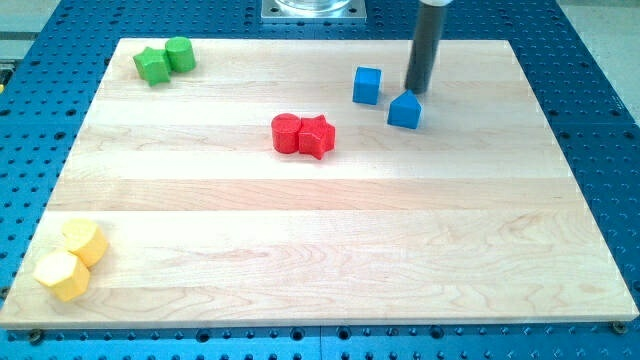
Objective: Push triangle into the cube
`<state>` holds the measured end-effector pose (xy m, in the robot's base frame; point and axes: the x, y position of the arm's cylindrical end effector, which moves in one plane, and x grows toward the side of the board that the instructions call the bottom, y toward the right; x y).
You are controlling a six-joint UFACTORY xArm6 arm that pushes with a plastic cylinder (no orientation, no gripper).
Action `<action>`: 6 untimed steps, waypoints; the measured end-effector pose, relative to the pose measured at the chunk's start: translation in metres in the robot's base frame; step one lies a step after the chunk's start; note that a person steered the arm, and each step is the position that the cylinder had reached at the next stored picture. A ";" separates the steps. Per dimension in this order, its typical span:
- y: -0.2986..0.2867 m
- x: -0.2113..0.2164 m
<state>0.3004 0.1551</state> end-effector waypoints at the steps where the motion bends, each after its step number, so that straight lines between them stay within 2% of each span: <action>1: 0.009 0.042; 2: -0.045 0.057; 3: -0.074 0.039; 4: -0.056 0.063; 5: -0.044 0.110; 6: -0.096 0.104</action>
